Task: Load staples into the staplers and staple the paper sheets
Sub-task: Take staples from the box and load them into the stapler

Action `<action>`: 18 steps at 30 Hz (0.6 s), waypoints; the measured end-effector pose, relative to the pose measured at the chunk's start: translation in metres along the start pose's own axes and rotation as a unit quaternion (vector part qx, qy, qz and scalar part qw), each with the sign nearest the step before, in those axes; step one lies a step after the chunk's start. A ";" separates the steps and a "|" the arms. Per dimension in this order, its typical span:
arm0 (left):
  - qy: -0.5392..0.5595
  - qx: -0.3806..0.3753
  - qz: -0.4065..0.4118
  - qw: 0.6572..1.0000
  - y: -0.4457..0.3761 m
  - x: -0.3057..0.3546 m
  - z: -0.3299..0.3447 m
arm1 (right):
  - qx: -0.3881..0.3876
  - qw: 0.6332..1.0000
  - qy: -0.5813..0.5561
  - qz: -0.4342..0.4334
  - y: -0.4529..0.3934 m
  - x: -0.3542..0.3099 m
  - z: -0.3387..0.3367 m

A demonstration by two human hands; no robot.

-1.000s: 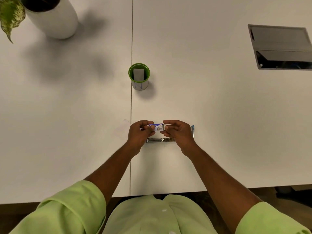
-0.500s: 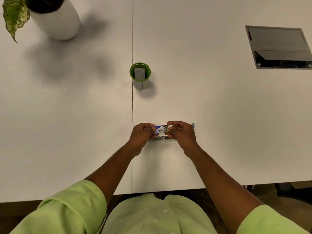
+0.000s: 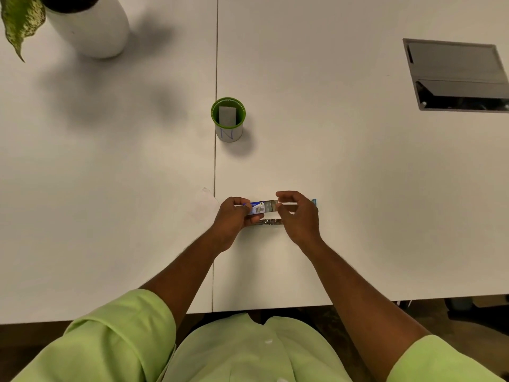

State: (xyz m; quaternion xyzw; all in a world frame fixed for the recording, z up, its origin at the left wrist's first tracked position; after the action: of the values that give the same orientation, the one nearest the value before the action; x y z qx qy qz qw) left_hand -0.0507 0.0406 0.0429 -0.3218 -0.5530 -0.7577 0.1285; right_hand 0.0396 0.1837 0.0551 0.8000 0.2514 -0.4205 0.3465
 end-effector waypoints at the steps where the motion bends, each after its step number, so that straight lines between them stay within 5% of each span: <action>1: 0.001 0.002 0.001 1.000 0.000 0.000 0.000 | 0.020 0.995 0.072 -0.058 0.002 -0.002 0.000; 5: 0.012 0.010 0.002 1.000 0.000 0.003 0.001 | 0.063 0.948 0.264 -0.169 0.009 -0.006 0.004; 18: 0.006 -0.001 0.017 1.000 0.009 -0.009 -0.001 | 0.046 0.945 0.314 -0.078 0.007 -0.006 0.012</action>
State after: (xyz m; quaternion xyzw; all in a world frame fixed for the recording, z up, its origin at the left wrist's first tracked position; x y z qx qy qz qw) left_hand -0.0391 0.0354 0.0434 -0.3265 -0.5457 -0.7582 0.1439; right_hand 0.0347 0.1693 0.0578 0.8842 0.3895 -0.1854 0.1790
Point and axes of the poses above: each hand's wrist, its own y-axis away from the middle knuckle, its own z-axis out of the palm, x = y × z, the point moved 1 cm from there along -y, towards the middle knuckle, and after that the axes turned 4 degrees about -y, right-handed, at the moved point
